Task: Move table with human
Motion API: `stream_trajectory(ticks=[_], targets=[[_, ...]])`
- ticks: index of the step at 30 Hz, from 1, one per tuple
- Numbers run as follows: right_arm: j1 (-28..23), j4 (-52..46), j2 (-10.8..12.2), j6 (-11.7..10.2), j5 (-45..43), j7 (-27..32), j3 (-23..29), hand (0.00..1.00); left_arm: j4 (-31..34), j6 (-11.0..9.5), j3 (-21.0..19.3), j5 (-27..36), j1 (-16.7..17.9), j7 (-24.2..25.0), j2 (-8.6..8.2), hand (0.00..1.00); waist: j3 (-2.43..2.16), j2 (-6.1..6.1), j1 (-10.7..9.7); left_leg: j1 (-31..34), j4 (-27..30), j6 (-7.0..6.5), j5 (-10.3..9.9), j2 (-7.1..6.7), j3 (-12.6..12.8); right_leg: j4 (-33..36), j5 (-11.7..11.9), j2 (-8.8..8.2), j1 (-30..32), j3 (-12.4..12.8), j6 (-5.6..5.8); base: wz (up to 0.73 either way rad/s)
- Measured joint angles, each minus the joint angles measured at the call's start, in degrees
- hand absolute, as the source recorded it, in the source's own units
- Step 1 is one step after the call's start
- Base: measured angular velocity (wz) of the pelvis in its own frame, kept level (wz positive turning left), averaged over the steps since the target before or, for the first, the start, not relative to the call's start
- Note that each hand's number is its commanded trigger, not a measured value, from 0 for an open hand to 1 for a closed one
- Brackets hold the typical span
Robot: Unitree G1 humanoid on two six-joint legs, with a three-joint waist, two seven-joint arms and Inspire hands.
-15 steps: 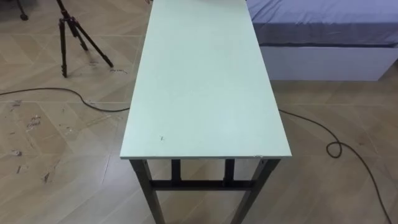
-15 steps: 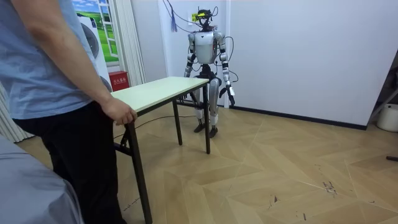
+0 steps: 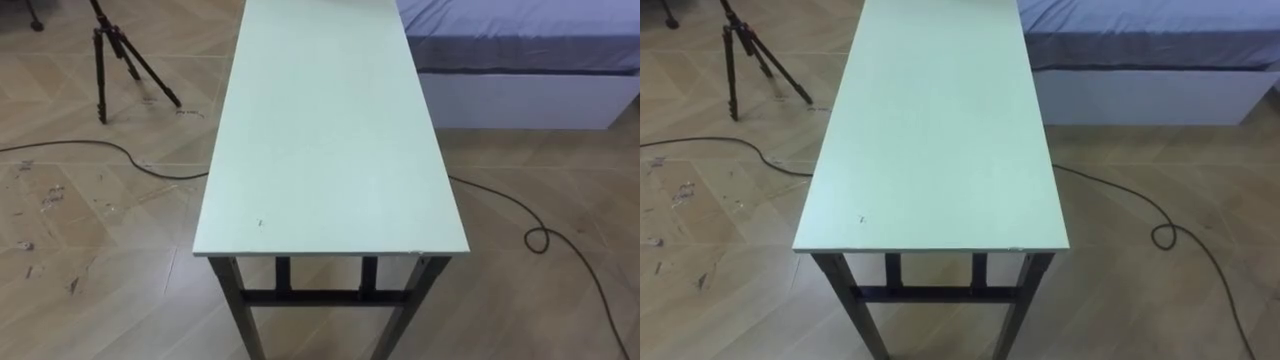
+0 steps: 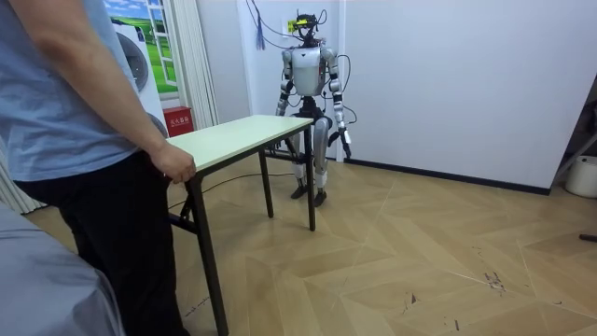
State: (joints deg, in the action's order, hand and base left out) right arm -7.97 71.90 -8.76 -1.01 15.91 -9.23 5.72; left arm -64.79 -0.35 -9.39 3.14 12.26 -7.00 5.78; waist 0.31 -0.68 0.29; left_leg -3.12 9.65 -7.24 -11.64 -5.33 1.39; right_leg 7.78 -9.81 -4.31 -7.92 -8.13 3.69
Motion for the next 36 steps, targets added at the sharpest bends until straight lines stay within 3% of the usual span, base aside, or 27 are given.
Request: stream_trajectory(ticks=[4,8,13,16,24,28,30,36], targets=[[0.28,-0.23,-0.17,0.17,0.16,-1.26,0.11,0.00,0.01,0.00,0.67,7.07,0.33,3.12,-0.05,0.00,-0.15,0.11,0.02,0.69,0.20,0.00,0.00,0.00,0.07,0.05,0.00,-0.01,0.68,0.04,0.00,0.00],[-0.06,-2.73,-0.17,1.57,2.98,-3.18,0.07,0.00,1.27,0.02,0.33,15.29,0.47,6.50,0.02,0.00,-0.09,0.17,0.18,0.39,0.38,0.00,0.00,0.02,0.06,0.06,0.00,-0.18,0.06,-1.43,0.00,0.02],[0.03,-10.64,-0.08,1.55,5.72,-7.26,0.05,0.00,5.44,0.02,0.78,21.87,0.86,10.14,0.45,0.00,0.30,0.53,0.10,0.99,0.92,-0.02,-0.10,-0.04,-0.13,0.03,0.00,-0.29,0.24,-3.18,0.00,0.03],[-0.36,-14.82,-0.02,1.69,8.53,-9.90,-0.12,0.00,8.70,-0.01,3.10,27.89,1.64,12.19,0.49,0.00,0.11,0.48,0.19,1.93,1.35,-0.01,-0.09,-0.05,-0.23,0.15,0.00,-0.30,1.07,-3.03,0.00,0.00],[-8.20,-28.52,0.75,1.84,22.44,-14.61,-3.73,0.00,23.94,0.07,10.22,38.37,8.13,17.47,0.39,0.00,-0.01,0.06,0.18,2.55,1.64,-0.01,-0.09,-0.04,-0.28,1.32,-0.46,-0.45,1.89,-2.85,0.01,0.01],[-8.93,-32.79,0.74,1.90,29.11,-16.79,-8.79,0.00,27.30,0.11,14.07,44.17,8.48,19.31,0.54,0.00,0.01,-0.44,0.24,2.56,1.80,-0.01,-0.09,-0.03,-0.09,1.34,-0.46,-0.46,1.88,-2.83,0.00,-0.01],[-9.32,-36.46,0.76,2.33,31.30,-17.25,-11.35,0.00,32.43,0.32,16.92,47.54,9.14,20.44,0.51,0.00,0.09,-0.44,0.26,2.61,1.98,-0.01,-0.10,-0.04,0.19,1.37,-0.45,-0.51,1.96,-2.73,-0.01,-0.05],[-10.38,-42.87,0.49,2.32,31.39,-17.53,-14.55,0.00,37.88,0.32,20.39,49.29,8.75,24.08,0.69,0.00,0.10,-0.07,0.33,2.02,2.09,-0.01,-0.08,0.04,0.22,1.96,-0.46,-0.51,1.74,-2.79,0.00,0.00]])
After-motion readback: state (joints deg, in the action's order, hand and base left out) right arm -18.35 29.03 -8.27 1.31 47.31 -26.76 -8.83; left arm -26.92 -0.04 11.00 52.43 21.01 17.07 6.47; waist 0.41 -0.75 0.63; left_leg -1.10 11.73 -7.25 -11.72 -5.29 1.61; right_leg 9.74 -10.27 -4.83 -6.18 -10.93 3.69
